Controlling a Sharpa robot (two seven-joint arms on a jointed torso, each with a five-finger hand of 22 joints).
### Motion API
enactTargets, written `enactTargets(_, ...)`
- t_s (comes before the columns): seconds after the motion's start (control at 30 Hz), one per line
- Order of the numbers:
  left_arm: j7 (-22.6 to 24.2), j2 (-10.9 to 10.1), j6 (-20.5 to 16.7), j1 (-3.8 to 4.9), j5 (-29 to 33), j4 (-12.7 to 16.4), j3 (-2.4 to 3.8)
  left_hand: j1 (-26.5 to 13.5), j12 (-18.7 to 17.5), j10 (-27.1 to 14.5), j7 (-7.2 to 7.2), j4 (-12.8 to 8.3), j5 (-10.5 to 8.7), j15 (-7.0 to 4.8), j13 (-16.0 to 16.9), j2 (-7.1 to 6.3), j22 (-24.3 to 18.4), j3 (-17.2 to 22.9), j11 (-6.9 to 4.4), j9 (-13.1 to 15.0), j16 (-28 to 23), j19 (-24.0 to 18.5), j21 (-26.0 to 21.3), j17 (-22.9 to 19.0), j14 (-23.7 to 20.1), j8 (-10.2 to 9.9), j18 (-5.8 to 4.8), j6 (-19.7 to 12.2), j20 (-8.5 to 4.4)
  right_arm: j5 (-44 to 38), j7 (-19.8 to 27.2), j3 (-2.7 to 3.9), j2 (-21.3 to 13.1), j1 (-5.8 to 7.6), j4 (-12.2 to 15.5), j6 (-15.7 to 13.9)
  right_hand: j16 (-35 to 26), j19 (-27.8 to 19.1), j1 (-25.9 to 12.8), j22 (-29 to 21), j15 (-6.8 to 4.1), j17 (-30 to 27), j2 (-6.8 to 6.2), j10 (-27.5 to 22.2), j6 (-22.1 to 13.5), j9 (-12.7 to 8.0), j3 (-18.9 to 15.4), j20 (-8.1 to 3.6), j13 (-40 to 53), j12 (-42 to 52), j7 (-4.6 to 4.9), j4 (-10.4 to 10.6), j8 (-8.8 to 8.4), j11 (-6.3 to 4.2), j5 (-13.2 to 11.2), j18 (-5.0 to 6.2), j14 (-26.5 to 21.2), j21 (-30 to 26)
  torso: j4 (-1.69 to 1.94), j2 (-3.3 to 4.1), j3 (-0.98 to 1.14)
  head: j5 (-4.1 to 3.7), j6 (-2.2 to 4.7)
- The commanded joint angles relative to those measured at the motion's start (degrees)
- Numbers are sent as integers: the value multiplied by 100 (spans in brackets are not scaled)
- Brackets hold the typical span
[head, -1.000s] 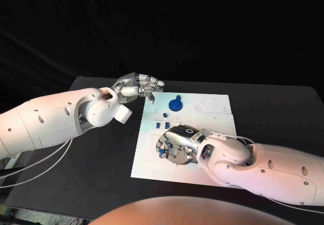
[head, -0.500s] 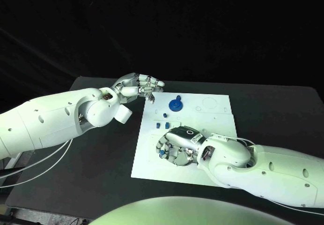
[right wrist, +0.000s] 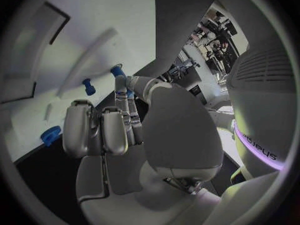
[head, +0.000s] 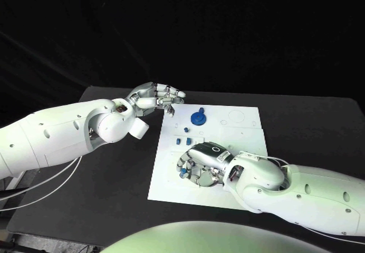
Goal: Assemble the parts on the task board
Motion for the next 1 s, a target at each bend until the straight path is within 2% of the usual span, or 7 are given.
enactTargets(0.03, 14, 3, 112, 2, -9, 16, 3, -62, 0, -55, 11, -46, 26, 42, -8, -9, -5, -1, -2, 5, -38, 22, -29, -5, 4, 20, 84, -36, 11, -75, -13, -4, -7, -9, 8, -58, 15, 3, -23, 616, -54, 5, 59, 16, 45, 452, 36, -7, 9, -15, 1, -12, 292, -43, 11, -56, 133, -3, 1, 0, 0, 6, -9)
enactTargets(0.63, 4, -7, 129, 1, -9, 7, 3, -62, 0, -55, 11, -46, 26, 42, -8, -9, -5, -1, -2, 5, -38, 22, -29, -5, 4, 20, 84, -36, 11, -76, 1, -3, -101, -11, 144, -196, 15, 3, -23, 616, -54, 5, 59, 16, 45, 452, 36, -7, 9, -15, 1, -12, 292, -43, 11, -56, 133, -3, 2, 0, 1, 18, -17)
enactTargets(1.0, -12, -9, 147, 1, -14, 6, 3, -75, 3, -66, 12, -44, 26, 45, -11, -11, -8, -3, 0, 7, -37, 21, -32, -6, 2, 25, 84, -45, 13, -36, 19, -2, -81, -11, 129, -143, 20, 8, -31, 623, -54, 14, 58, 20, 41, 461, 44, -6, 14, -19, 2, -30, 299, -43, 10, -58, 135, 7, 2, 0, -3, 22, -26)
